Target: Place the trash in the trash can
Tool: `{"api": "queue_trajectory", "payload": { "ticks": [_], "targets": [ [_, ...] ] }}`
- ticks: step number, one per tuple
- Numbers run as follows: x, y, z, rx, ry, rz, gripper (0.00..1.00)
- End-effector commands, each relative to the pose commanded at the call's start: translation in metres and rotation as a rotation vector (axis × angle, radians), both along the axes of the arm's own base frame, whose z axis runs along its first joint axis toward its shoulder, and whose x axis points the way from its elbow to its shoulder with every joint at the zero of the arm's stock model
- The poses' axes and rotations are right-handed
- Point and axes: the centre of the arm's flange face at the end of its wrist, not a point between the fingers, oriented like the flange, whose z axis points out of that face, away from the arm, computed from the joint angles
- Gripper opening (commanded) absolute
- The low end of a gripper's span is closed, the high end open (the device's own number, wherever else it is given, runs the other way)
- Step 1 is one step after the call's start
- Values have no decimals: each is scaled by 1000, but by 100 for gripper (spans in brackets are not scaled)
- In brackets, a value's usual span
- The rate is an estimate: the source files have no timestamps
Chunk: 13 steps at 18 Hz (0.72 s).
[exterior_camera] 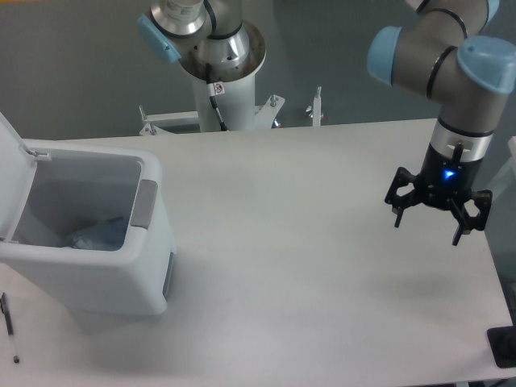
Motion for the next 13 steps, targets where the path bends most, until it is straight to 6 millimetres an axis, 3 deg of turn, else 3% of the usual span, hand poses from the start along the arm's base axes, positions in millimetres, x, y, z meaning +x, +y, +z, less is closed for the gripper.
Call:
{"api": "queue_trajectory", "payload": {
  "ticks": [7, 13],
  "targets": [
    [-2, -14, -6, -144, 30, -169, 100],
    [-1, -18, -8, -201, 46, -185, 100]
  ]
}}
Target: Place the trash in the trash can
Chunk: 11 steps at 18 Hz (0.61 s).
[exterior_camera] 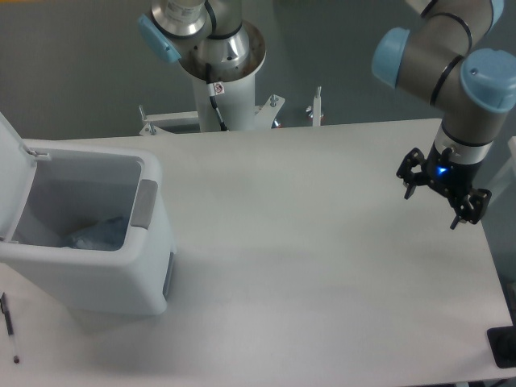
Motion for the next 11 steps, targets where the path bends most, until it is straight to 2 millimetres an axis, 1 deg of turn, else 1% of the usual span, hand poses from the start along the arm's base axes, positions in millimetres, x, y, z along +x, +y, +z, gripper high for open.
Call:
{"api": "queue_trajectory", "payload": {
  "ticks": [3, 11],
  "targets": [
    [1, 0, 1, -39, 12, -38, 100],
    [1, 0, -2, -39, 15, -44, 100]
  ]
}}
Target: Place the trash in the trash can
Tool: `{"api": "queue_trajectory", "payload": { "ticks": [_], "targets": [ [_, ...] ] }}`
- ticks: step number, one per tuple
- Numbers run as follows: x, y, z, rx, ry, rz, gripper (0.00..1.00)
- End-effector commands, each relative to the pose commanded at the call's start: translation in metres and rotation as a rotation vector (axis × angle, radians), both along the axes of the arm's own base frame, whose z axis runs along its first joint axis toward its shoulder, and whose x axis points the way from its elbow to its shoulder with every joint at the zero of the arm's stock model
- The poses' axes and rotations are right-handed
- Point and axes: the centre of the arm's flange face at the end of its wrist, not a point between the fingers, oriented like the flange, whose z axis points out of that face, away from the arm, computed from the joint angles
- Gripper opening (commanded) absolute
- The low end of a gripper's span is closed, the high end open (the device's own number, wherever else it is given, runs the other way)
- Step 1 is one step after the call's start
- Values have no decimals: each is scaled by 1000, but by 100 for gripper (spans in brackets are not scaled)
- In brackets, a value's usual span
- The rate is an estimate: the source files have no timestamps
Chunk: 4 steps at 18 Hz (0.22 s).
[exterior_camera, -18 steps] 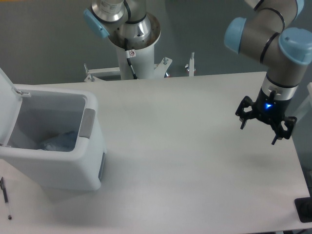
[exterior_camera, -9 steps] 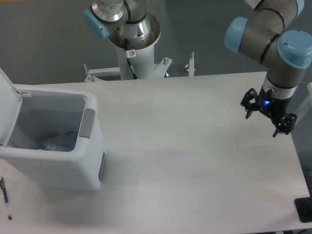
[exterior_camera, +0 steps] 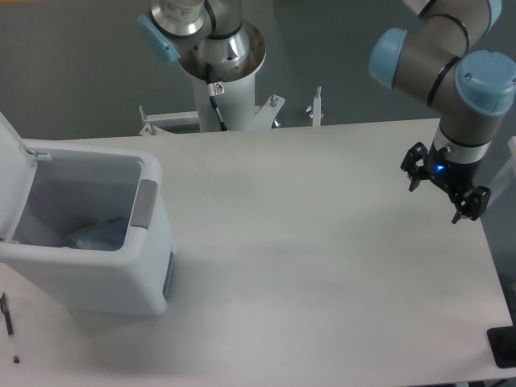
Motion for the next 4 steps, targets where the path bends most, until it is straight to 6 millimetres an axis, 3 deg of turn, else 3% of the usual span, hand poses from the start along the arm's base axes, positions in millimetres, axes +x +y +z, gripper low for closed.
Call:
{"api": "queue_trajectory", "payload": {
  "ticks": [4],
  "targets": [
    [0, 0, -1, 1, -2, 0, 100]
  ]
}}
